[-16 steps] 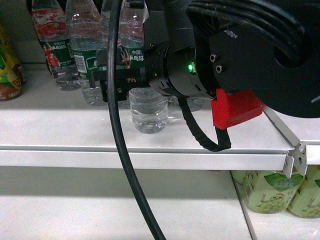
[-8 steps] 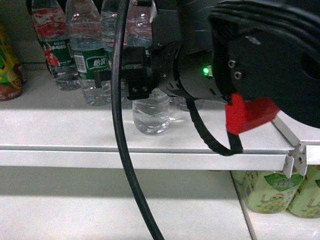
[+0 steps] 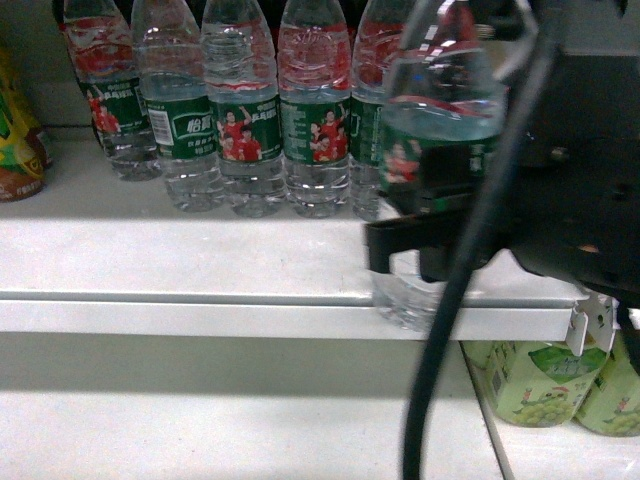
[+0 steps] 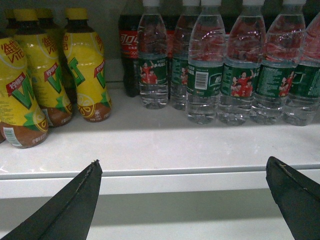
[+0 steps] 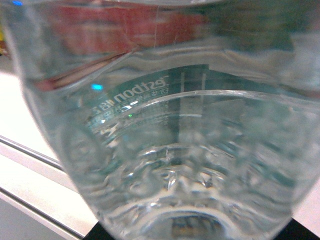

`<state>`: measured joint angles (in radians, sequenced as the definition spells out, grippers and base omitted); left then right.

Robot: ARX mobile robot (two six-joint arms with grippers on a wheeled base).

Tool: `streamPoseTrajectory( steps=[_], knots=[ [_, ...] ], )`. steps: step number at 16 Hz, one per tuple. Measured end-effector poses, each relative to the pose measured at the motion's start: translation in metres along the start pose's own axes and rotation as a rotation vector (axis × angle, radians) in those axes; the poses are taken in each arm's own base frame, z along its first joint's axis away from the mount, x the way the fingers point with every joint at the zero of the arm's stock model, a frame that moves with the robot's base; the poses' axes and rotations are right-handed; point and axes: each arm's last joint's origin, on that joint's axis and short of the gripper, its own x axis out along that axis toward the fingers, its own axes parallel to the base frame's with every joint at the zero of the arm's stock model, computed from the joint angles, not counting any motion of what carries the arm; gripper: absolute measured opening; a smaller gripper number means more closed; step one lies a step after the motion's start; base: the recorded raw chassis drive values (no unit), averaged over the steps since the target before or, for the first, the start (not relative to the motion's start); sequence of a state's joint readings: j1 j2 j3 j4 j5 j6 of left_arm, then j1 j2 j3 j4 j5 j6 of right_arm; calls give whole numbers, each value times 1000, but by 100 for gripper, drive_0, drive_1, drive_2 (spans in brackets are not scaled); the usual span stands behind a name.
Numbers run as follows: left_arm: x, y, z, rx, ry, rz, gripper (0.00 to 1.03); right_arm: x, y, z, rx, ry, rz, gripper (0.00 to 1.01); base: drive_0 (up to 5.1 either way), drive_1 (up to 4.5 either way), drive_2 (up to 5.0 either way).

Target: Move water from second to third shelf

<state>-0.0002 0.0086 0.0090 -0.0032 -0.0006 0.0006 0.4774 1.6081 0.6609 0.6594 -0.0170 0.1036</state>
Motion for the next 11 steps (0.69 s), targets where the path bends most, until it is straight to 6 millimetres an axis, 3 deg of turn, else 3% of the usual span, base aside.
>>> streamPoseTrajectory(
  steps=[3, 6, 9, 11],
  knots=[
    [0, 0, 0, 0, 0, 0, 98, -33, -26, -11, 21, -17, -79, 39, 0, 0, 0],
    [0, 0, 0, 0, 0, 0, 98, -60, -38, -17, 51, -19, -114, 39, 0, 0, 0],
    [0, 0, 0, 0, 0, 0, 98, -106, -54, -12, 98, -48, -184, 39, 0, 0, 0],
    [0, 0, 0, 0, 0, 0, 98, -125, -62, -5, 112, -68, -227, 39, 0, 0, 0]
  ],
)
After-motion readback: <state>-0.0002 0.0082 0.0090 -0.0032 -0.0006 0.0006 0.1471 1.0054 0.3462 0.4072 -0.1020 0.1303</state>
